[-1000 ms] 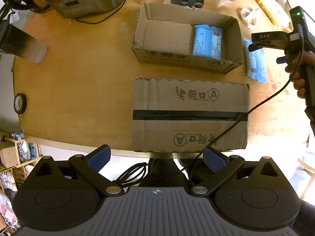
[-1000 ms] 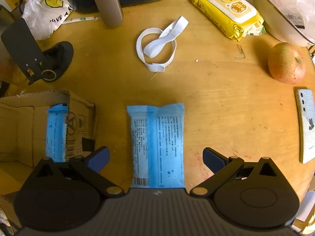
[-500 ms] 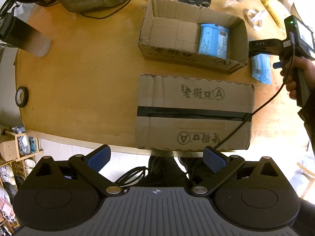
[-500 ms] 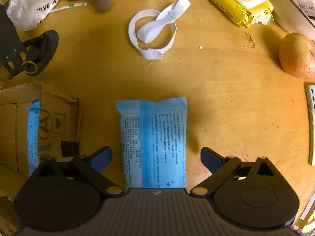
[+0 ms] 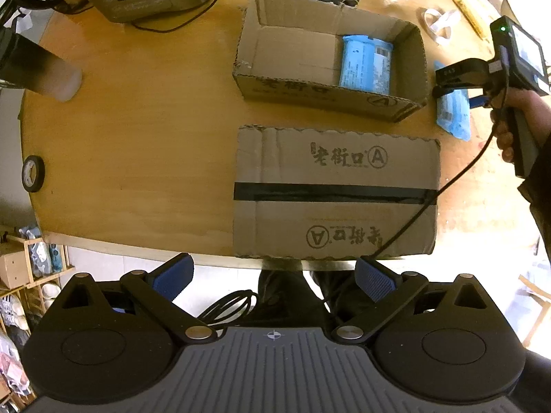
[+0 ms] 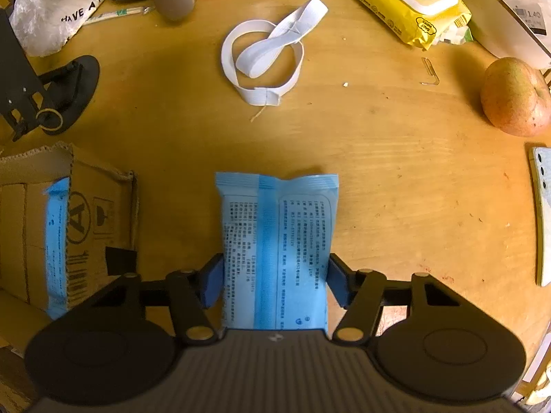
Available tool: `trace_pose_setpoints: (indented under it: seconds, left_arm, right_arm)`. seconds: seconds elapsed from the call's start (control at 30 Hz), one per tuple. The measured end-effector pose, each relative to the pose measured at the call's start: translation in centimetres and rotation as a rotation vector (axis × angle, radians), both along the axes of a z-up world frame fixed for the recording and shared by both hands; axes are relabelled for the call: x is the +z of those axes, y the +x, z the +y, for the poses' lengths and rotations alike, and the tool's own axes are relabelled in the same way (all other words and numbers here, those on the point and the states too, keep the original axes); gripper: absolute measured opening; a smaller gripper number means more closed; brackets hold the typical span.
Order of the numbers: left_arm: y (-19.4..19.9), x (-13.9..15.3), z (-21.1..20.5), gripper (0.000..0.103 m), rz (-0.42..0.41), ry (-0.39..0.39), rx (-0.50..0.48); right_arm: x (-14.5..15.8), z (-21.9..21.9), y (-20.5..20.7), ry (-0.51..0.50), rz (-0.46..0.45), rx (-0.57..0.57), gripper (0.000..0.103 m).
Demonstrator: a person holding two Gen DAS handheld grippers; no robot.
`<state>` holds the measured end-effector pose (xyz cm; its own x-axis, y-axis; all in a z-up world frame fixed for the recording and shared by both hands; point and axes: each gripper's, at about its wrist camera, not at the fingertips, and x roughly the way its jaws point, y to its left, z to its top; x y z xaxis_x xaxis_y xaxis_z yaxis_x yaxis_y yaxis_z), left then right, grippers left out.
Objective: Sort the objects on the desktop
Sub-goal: 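Close the right gripper on the smaller blue packet's edge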
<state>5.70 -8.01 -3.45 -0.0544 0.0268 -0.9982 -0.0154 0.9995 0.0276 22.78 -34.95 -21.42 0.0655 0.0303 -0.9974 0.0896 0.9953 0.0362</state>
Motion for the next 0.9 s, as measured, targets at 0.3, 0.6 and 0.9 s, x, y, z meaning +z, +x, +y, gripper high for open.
trace_pose_setpoints:
  seconds: [0.3, 0.6, 0.9]
  left_arm:
    - [-0.8, 0.3, 0.0, 0.103, -0.002, -0.008, -0.016]
    - [-1.2, 0.6, 0.5, 0.103, -0.015, -0.013, -0.041]
    - [-0.9, 0.6, 1.7, 0.103, -0.033, -0.017, -0.053]
  right_arm:
    - [2.6, -0.3, -0.9, 0.016, -0.025, -0.018, 0.059]
    - [5.8, -0.5, -1.2, 0.040, -0.073, -0.034, 0.059]
    - [7.9, 0.2, -1.1, 0.052, -0.083, -0.046, 0.059]
